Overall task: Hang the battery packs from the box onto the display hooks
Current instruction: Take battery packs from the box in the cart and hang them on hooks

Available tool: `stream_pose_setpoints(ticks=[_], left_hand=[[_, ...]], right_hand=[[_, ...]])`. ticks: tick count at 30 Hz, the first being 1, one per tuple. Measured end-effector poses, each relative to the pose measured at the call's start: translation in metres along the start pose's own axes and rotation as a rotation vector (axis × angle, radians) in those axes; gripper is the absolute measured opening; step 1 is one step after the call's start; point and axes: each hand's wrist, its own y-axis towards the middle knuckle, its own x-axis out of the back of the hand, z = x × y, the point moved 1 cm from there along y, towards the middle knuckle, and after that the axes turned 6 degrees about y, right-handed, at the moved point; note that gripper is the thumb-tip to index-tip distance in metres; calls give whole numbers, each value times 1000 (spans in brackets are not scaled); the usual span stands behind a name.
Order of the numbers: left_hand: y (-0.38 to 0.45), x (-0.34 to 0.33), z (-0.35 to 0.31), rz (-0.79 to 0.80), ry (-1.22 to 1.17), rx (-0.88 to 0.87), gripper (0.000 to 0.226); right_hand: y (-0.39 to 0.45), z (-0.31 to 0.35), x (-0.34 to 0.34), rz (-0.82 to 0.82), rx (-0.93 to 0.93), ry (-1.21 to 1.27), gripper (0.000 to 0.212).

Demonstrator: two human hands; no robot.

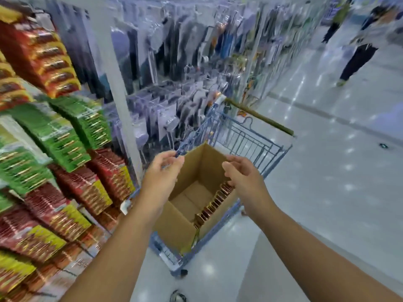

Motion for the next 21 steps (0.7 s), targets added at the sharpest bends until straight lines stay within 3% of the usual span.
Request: stream_pose_setpoints(ticks=[8,13,16,21], left_hand=[[82,-39,29,-64,77,131,12],[116,-70,65,-214,77,262,12],[133,-93,93,-367,77,367,24],[146,-131,142,-512,80,576,17]], right_hand=[[119,-38,7,163,-103,-200,14],[198,-81,6,322,-197,-302,9],[248,-113,4,487,-240,-399,11],[317,-173,-3,818,-294,-602,21]])
